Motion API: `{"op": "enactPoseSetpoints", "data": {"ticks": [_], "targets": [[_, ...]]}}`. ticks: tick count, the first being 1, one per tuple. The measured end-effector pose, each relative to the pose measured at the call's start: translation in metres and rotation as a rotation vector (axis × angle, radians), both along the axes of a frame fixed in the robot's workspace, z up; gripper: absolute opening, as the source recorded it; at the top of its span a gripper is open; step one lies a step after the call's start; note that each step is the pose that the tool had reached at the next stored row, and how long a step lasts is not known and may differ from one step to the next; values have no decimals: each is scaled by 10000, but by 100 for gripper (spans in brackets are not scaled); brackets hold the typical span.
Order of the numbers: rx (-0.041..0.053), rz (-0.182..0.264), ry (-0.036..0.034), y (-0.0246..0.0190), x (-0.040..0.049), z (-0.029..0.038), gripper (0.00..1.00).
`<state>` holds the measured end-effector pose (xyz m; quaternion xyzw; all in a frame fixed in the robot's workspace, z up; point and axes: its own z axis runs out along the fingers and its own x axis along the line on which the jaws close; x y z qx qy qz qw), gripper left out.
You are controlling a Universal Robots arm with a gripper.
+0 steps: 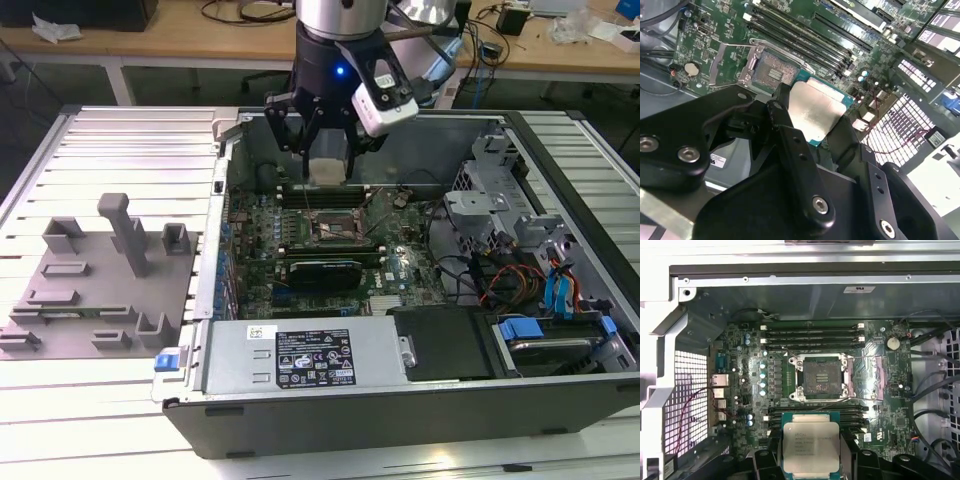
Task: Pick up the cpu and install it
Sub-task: 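Pick up the cpu and move it towards the insertion slot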
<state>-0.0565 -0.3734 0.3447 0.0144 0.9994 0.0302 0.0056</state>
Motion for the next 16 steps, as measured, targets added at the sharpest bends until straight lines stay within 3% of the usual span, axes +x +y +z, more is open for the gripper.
{"op": "enactPoseSetpoints", "data": {"ticks": [4, 8, 15, 16], "targets": [[52, 1, 1, 13, 6, -62, 55], [66, 0, 0, 72, 35, -126, 55], [67, 10, 0, 116, 132, -210, 55], [66, 16, 0, 138, 160, -236, 55]]}}
